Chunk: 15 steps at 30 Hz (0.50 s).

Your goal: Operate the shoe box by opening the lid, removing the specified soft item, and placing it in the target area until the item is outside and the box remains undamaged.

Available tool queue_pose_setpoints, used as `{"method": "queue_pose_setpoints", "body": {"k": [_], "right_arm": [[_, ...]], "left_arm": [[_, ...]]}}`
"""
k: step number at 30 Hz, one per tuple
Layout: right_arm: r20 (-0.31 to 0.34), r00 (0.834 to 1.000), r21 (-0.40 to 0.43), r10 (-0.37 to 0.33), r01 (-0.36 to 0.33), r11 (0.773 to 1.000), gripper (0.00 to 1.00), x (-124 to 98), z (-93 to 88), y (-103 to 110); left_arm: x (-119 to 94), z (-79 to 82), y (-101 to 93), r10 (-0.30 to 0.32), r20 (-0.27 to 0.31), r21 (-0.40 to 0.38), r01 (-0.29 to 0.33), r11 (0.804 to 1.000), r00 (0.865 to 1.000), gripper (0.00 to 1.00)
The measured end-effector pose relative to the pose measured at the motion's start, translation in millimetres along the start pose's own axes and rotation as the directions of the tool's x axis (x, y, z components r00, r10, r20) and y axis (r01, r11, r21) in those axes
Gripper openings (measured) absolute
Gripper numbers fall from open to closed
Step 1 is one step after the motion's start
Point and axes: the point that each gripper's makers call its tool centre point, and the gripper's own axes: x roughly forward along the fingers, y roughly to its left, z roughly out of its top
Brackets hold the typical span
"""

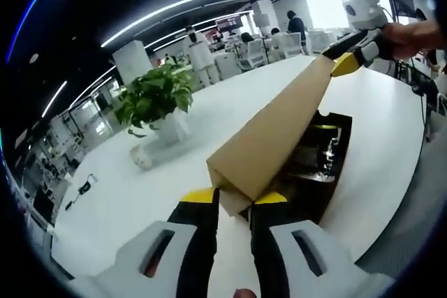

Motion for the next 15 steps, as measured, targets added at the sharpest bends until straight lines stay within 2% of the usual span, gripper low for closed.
{"method": "queue_pose_setpoints", "body": {"k": [5,9,15], "right_arm": [[0.01,1.0,-0.006,0.018,-0.018,1.0,0.64,0.0,2.5,-0.9],[-0.003,0.999,-0.042,0.043,-0.043,0.998,0.61,-0.4,1.4,-4.2],[-0.01,0.999,-0.074,0.04,-0.04,0.996,0.57,1.6,3.4,-8.4]], "left_arm": [[1.0,1.6,2.2,-0.01,0.001,-0.017,0.01,1.0,1.0,0.15],[2.8,3.3,5.5,-0.024,0.001,-0.035,0.024,0.999,1.0,0.15],[5.0,6.9,8.1,-0.038,0.0,-0.04,0.038,0.998,0.999,0.15]]}}
